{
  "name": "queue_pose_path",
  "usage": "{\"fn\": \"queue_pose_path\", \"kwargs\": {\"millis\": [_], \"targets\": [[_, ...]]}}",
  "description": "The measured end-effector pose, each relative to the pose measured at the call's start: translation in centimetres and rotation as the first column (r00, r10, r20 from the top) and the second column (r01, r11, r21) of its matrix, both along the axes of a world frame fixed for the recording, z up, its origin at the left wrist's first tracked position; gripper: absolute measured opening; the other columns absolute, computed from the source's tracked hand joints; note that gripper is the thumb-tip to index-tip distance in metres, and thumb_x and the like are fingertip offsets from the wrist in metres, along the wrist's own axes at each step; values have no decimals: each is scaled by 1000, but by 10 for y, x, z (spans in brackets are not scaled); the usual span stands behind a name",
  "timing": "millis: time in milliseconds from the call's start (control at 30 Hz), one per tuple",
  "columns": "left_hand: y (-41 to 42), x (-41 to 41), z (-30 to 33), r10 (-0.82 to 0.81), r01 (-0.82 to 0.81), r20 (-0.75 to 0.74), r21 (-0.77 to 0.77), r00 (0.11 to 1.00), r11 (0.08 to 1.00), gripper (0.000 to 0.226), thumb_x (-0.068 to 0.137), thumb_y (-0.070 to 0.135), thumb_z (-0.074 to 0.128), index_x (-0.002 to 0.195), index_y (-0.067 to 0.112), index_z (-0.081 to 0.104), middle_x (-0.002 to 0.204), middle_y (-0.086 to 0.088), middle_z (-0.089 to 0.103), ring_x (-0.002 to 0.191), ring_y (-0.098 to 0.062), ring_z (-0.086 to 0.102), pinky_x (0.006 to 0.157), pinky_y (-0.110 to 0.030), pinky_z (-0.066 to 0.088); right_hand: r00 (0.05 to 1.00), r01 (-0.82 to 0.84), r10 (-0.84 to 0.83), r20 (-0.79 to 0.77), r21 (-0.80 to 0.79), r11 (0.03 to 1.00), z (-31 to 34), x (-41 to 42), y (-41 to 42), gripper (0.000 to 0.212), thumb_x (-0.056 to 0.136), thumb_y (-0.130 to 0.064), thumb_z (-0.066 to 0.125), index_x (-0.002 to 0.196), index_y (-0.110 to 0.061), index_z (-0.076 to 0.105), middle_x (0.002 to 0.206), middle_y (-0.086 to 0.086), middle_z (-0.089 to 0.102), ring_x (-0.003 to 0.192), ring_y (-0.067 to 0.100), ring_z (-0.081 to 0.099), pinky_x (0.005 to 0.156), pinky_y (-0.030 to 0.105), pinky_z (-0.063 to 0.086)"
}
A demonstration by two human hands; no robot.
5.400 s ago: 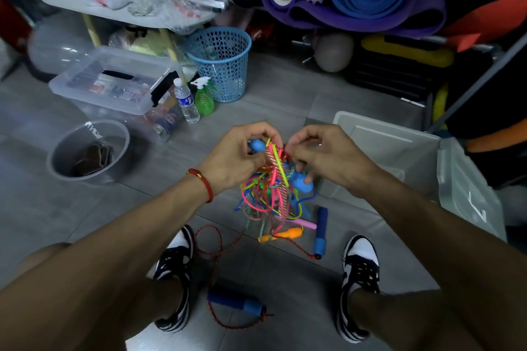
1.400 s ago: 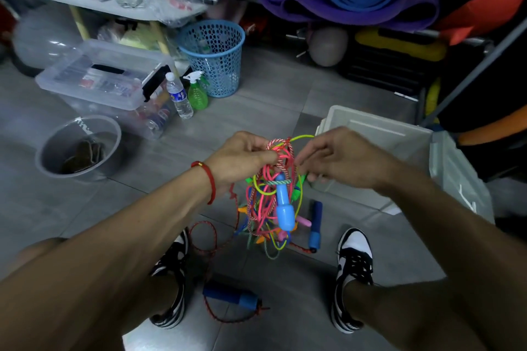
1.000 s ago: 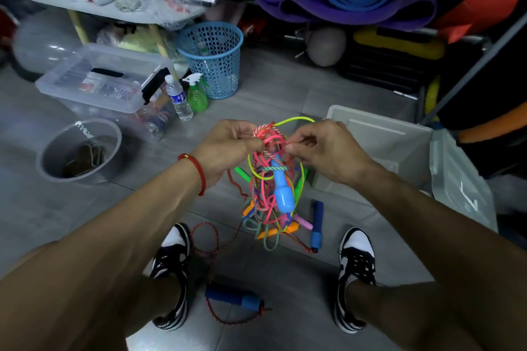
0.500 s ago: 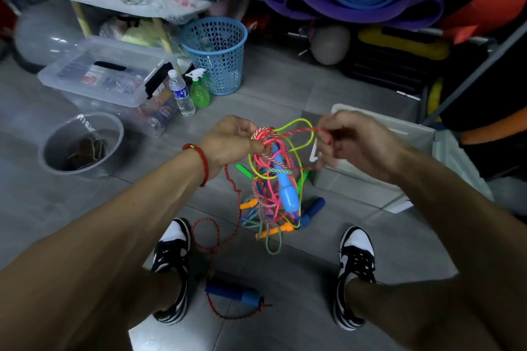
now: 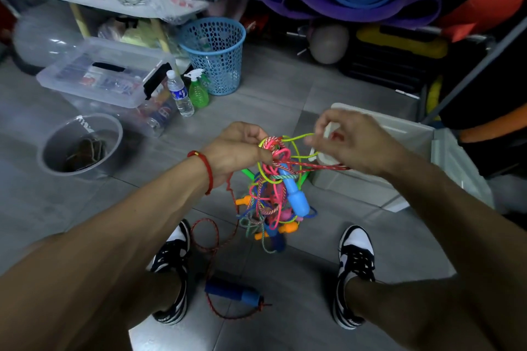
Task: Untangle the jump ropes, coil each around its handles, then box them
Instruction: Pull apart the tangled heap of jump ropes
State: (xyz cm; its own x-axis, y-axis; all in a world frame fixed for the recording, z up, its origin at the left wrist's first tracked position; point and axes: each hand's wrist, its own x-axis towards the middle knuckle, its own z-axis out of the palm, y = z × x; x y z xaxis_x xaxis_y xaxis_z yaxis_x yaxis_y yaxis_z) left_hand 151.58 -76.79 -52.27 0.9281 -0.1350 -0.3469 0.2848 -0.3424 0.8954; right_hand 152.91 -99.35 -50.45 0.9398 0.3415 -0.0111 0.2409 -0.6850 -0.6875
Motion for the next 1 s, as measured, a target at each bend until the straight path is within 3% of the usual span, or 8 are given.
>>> {"fn": "queue_pose_path", "kwargs": {"millis": [133, 267, 367, 433, 567, 800, 933, 1000], "targets": [[0, 0, -1, -5, 5, -13, 15, 1000, 1000, 25, 77, -17, 66, 79, 8, 62, 62, -2, 61, 42, 2, 50, 42, -10, 35, 972, -234, 216, -91, -385, 893, -9, -3, 10, 27, 80, -57, 75, 82, -29, 72, 63, -14, 54, 66, 3, 53, 62, 23, 41], [4, 0, -3, -13, 14, -14, 77, 1000, 997, 25, 77, -15, 68, 76, 10, 63, 61, -1, 63, 46, -1, 53, 45, -11, 39, 969, -164, 210, -129, 297, 941, 3, -7, 13, 16, 95, -18, 64, 80, -14, 65, 72, -1, 62, 65, 3, 57, 63, 17, 46], [7, 1, -7, -5, 5, -8, 120, 1000, 993, 24, 76, -14, 69, 77, 10, 64, 67, -4, 66, 54, -6, 57, 50, -14, 45, 915, 153, 199, -351, 759, 632, 20, -9, 10, 27, 99, -8, 49, 72, -12, 49, 85, 17, 69, 85, 25, 73, 80, 36, 60], [7, 1, -8, -1, 2, -11, 119, 1000, 993, 25, 75, -16, 67, 77, 9, 64, 64, -3, 66, 53, -7, 58, 50, -17, 47, 899, 242, 167, -404, 778, 580, 20, -7, 8, 33, 101, -10, 45, 68, -14, 41, 60, 13, 52, 58, 31, 65, 70, 45, 59], [7, 1, -9, -20, 23, -28, 107, 999, 994, 25, 78, -16, 64, 80, 8, 62, 56, 1, 63, 45, -3, 56, 43, -15, 41, 996, 0, -4, 89, 45, 999, -1, 3, -4, 29, 94, -38, 65, 77, -18, 52, 60, -5, 50, 53, 10, 46, 59, 31, 43], [8, 2, -11, -29, 32, -47, 70, 998, 997, 20, 81, -10, 67, 86, 9, 63, 65, -2, 67, 57, -11, 61, 48, -18, 44, 983, -172, 175, -54, -593, 787, -24, -2, 9, 28, 85, -61, 64, 93, -34, 64, 93, -1, 61, 99, 23, 55, 75, 31, 40], [9, 2, -13, 23, -22, -25, 48, 999, 999, 22, 81, -8, 72, 84, 10, 60, 75, -9, 66, 63, -17, 61, 49, -21, 45, 989, -78, 74, -130, -25, 997, -16, 1, 8, 23, 98, -34, 61, 86, -16, 65, 71, -3, 59, 67, 11, 55, 67, 30, 45], [7, 1, -13, 63, -63, -12, 21, 998, 998, 24, 81, -8, 72, 86, 10, 58, 82, -15, 66, 68, -22, 63, 54, -25, 48, 952, 73, 47, -304, 372, 925, -13, -1, 8, 17, 98, -17, 60, 96, -3, 68, 82, 2, 66, 74, 10, 60, 68, 25, 50]]}}
